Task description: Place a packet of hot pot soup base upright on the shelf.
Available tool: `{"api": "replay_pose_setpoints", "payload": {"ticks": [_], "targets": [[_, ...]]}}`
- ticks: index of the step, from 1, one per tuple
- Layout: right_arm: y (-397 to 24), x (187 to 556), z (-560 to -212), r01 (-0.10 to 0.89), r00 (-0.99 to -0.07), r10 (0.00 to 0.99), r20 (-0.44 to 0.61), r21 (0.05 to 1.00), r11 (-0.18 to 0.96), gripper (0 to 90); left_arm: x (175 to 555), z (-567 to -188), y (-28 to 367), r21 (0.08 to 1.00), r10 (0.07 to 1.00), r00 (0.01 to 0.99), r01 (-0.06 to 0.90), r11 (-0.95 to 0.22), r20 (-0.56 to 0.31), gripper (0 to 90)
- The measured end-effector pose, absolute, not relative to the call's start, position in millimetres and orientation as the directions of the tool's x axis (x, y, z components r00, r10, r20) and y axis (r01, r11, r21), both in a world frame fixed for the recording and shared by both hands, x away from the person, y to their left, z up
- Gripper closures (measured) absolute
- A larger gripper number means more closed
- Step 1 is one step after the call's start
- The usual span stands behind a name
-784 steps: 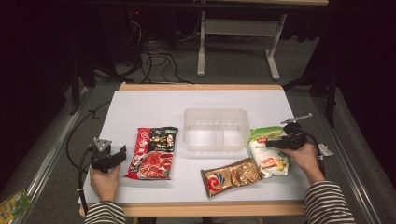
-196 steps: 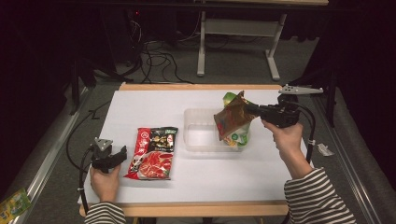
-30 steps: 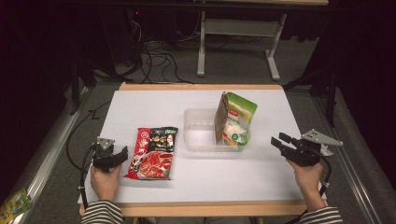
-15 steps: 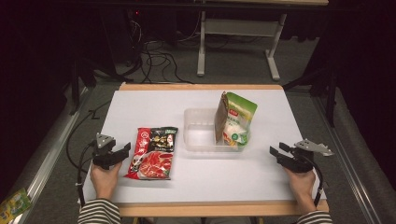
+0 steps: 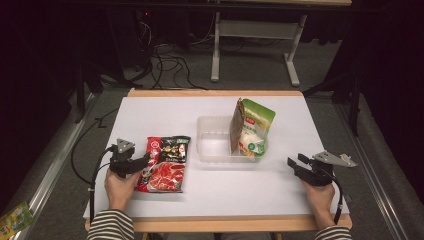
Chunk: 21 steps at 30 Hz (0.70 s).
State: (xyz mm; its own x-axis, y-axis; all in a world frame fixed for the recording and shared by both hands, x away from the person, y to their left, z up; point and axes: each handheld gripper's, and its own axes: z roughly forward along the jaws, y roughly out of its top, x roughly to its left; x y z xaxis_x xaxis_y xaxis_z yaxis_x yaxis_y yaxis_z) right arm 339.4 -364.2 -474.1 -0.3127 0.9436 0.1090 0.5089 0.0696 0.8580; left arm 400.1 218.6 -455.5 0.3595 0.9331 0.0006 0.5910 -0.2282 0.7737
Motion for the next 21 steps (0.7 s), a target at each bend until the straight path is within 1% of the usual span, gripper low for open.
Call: {"api": "replay_pose_setpoints", "payload": {"ticks": [4,5,7,8,9,15,19,20,21], "targets": [[-365,341,-475,0.519,-0.313,0.942,0.119,0.852,0.065,48.6,388,-453,217,0.762,0.926,0.376,0.603,-0.236,-0.011,38.5],[-364,340,-475,0.51,-0.313,0.944,0.106,0.857,0.072,50.9,384,-455,218,0.748,0.926,0.378,0.619,-0.24,-0.016,39.8],[-364,339,-475,0.506,-0.316,0.943,0.099,0.859,0.08,51.0,382,-456,218,0.743,0.927,0.375,0.625,-0.241,-0.015,43.5],[-363,339,-475,0.506,-0.319,0.943,0.095,0.859,0.085,51.1,379,-457,219,0.739,0.928,0.373,0.631,-0.236,-0.022,43.5],[-363,338,-475,0.495,-0.315,0.945,0.088,0.865,0.085,51.2,375,-459,219,0.741,0.924,0.376,0.638,-0.21,-0.062,45.0],[-363,337,-475,0.491,-0.312,0.945,0.094,0.868,0.076,51.2,368,-461,215,0.739,0.918,0.389,0.64,-0.212,-0.074,46.2],[-363,337,-475,0.488,-0.316,0.944,0.091,0.869,0.079,51.2,365,-462,213,0.739,0.916,0.388,0.646,-0.19,-0.103,46.8],[-364,337,-475,0.484,-0.315,0.945,0.089,0.871,0.08,51.2,363,-463,212,0.736,0.912,0.393,0.651,-0.183,-0.121,48.1],[-364,337,-475,0.484,-0.315,0.945,0.089,0.871,0.08,51.2,363,-463,212,0.736,0.912,0.393,0.651,-0.183,-0.121,48.6]]}}
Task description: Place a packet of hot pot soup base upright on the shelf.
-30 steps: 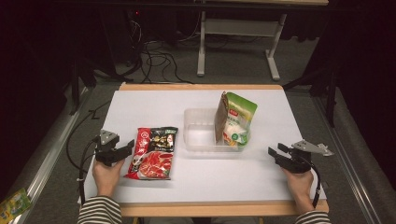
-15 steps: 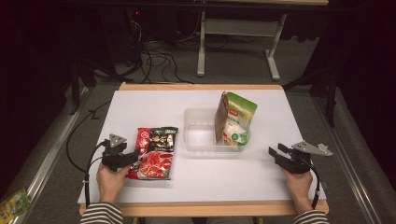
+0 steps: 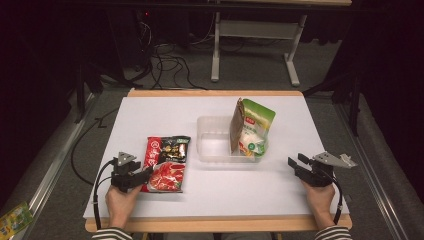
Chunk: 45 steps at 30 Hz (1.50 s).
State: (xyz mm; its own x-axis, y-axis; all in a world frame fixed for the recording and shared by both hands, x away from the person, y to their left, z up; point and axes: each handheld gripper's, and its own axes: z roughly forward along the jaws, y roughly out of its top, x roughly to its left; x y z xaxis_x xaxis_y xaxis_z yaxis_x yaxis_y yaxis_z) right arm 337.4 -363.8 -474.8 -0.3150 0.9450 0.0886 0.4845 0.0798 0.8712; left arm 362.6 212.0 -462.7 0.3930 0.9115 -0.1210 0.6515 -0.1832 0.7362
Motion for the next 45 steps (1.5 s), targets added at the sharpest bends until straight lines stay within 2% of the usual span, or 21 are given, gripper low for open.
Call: {"api": "replay_pose_setpoints", "payload": {"ticks": [5,9,12,21,28,33,45], "targets": [[-363,337,-475,0.483,-0.316,0.945,0.082,0.872,0.086,51.0,356,-462,203,0.731,0.908,0.407,0.649,-0.209,-0.101,50.4],[-363,337,-475,0.492,-0.31,0.946,0.092,0.867,0.076,50.8,350,-462,204,0.724,0.91,0.389,0.668,-0.174,-0.14,51.1],[-362,337,-475,0.485,-0.313,0.947,0.067,0.869,0.098,50.6,342,-463,203,0.729,0.908,0.393,0.663,-0.171,-0.144,51.6],[-363,337,-475,0.481,-0.305,0.949,0.081,0.873,0.08,50.0,325,-463,195,0.745,0.91,0.393,0.645,-0.17,-0.133,52.7],[-364,336,-475,0.477,-0.301,0.95,0.084,0.876,0.074,50.0,309,-462,185,0.749,0.904,0.414,0.631,-0.201,-0.106,54.2],[-367,336,-475,0.486,-0.279,0.952,0.126,0.874,0.026,49.7,305,-461,180,0.737,0.904,0.413,0.644,-0.205,-0.109,55.1],[-367,336,-475,0.484,-0.278,0.954,0.114,0.874,0.036,49.7,289,-458,159,0.726,0.889,0.446,0.646,-0.237,-0.106,55.4]]}}
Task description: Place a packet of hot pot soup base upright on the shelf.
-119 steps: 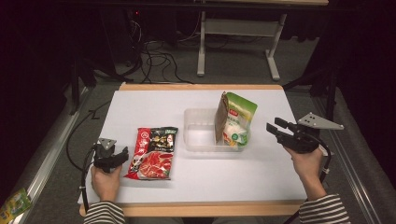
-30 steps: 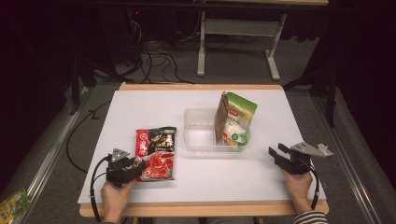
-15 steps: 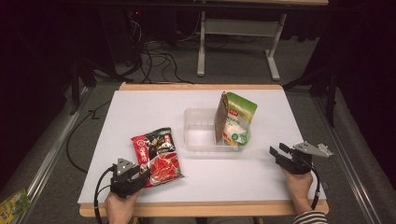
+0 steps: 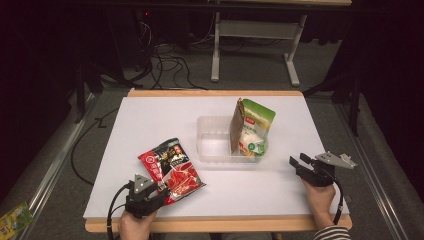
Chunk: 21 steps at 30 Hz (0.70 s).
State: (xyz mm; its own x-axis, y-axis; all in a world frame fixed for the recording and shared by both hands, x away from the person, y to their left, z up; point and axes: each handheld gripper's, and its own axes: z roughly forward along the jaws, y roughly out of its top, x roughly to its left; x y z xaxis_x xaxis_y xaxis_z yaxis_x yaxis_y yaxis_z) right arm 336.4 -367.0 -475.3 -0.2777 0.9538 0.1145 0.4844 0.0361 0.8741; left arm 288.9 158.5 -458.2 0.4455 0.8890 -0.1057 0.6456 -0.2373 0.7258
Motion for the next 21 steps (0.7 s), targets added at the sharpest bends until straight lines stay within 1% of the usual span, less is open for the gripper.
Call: {"api": "replay_pose_setpoints", "payload": {"ticks": [5,8,11,12,14,16,18,19,21], "targets": [[-367,337,-475,0.486,-0.278,0.953,0.118,0.873,0.034,49.6,289,-458,160,0.734,0.88,0.457,0.641,-0.226,-0.128,54.5],[-367,336,-475,0.486,-0.28,0.952,0.12,0.874,0.033,49.4,287,-456,166,0.736,0.89,0.439,0.642,-0.215,-0.124,49.1],[-365,336,-475,0.483,-0.281,0.954,0.102,0.874,0.048,49.5,288,-448,173,0.754,0.896,0.438,0.612,-0.24,-0.07,47.1],[-365,336,-475,0.483,-0.281,0.954,0.102,0.874,0.048,49.5,288,-448,173,0.754,0.896,0.438,0.612,-0.24,-0.07,46.4],[-364,337,-475,0.484,-0.288,0.953,0.09,0.873,0.063,49.4,294,-442,176,0.77,0.895,0.44,0.594,-0.235,-0.066,44.3],[-364,336,-475,0.481,-0.289,0.953,0.086,0.874,0.067,49.4,304,-435,179,0.776,0.895,0.446,0.575,-0.259,-0.032,43.3],[-364,335,-475,0.477,-0.284,0.954,0.095,0.877,0.055,49.4,321,-428,181,0.783,0.892,0.452,0.562,-0.266,-0.022,42.7],[-364,335,-475,0.477,-0.284,0.954,0.095,0.877,0.055,49.4,321,-428,181,0.783,0.892,0.452,0.562,-0.266,-0.022,42.4],[-365,335,-475,0.473,-0.279,0.955,0.102,0.88,0.044,49.5,336,-426,183,0.783,0.895,0.446,0.554,-0.281,0.005,42.5]]}}
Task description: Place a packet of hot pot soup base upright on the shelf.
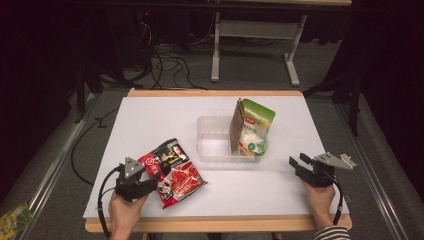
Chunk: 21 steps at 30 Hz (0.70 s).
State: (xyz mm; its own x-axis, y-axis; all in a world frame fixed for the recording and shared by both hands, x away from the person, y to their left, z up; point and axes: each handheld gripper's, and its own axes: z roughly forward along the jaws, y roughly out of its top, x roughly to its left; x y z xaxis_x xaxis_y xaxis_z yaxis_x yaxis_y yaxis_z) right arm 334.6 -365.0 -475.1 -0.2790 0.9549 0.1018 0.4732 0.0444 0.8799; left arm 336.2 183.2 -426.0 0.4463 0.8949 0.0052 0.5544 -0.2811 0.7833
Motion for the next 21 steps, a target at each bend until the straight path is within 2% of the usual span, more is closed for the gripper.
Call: {"api": "replay_pose_setpoints", "payload": {"ticks": [12,18,21], "targets": [[-366,332,-475,0.447,-0.291,0.952,0.096,0.893,0.046,49.1,401,-432,187,0.731,0.894,0.442,0.589,-0.345,0.067,42.1],[-364,331,-475,0.443,-0.295,0.952,0.08,0.894,0.062,48.9,415,-442,195,0.699,0.895,0.443,0.625,-0.347,0.049,41.5],[-363,332,-475,0.44,-0.297,0.952,0.072,0.895,0.069,48.8,415,-446,192,0.688,0.886,0.455,0.615,-0.385,0.09,41.9]]}}
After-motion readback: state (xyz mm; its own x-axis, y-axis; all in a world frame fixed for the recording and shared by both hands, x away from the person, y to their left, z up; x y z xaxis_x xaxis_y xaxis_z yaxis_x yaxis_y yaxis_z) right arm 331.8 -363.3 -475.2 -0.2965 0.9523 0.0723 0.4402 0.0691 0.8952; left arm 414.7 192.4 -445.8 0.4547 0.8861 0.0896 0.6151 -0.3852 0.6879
